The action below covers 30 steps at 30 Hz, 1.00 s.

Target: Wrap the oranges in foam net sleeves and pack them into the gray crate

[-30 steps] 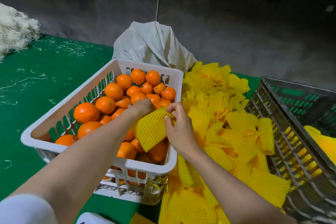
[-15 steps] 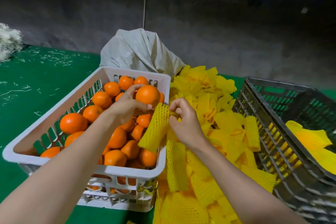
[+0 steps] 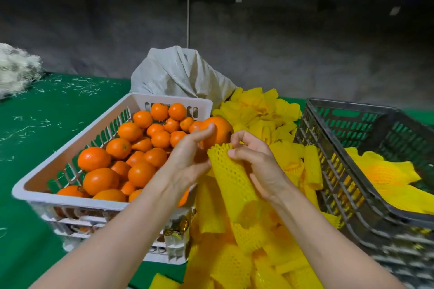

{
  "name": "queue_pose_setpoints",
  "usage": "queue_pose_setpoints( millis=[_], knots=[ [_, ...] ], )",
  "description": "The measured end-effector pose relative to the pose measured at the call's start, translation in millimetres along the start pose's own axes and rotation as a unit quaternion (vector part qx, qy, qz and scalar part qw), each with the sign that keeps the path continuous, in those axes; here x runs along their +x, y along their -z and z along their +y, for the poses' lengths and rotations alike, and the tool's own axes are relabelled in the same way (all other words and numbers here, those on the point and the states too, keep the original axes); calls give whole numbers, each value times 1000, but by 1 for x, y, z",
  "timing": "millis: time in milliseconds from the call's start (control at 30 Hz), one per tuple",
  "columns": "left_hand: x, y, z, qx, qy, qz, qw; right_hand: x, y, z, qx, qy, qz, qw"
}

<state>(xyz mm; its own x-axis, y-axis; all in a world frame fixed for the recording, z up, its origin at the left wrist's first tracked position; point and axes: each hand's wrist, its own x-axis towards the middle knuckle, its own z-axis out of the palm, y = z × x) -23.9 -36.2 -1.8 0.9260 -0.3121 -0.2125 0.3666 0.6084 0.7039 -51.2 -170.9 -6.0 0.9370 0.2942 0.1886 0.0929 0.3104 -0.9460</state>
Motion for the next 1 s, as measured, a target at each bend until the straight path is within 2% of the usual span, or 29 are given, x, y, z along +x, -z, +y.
queue_pose_setpoints(
  millis=[100,200,300,367,433,600,833,1000],
  knots=[
    [-4,-14,-19,11,6,-7,1000,-11,5,-4,-51,9,1,999],
    [-4,-25,-38,-12,-17,14,1000,-18,18,-4,-150,41,55,986],
    [-1,-35,-57,-7,-49,42,998,-28,32,-4,-245,92,95,960],
    [-2,-39,-66,-10,-38,34,999,-35,39,-4,-290,140,118,939],
    [-4,-41,-73,3,-22,23,999,-39,47,-10,-302,177,139,926],
    [-6,-46,-90,49,18,-52,997,-44,67,-20,-280,221,155,921],
    [-9,-50,-106,101,-29,-71,992,-53,80,-18,-285,254,187,905],
    [-5,-61,-111,-68,-6,-63,996,-48,87,-11,-304,215,238,897]
  ],
)
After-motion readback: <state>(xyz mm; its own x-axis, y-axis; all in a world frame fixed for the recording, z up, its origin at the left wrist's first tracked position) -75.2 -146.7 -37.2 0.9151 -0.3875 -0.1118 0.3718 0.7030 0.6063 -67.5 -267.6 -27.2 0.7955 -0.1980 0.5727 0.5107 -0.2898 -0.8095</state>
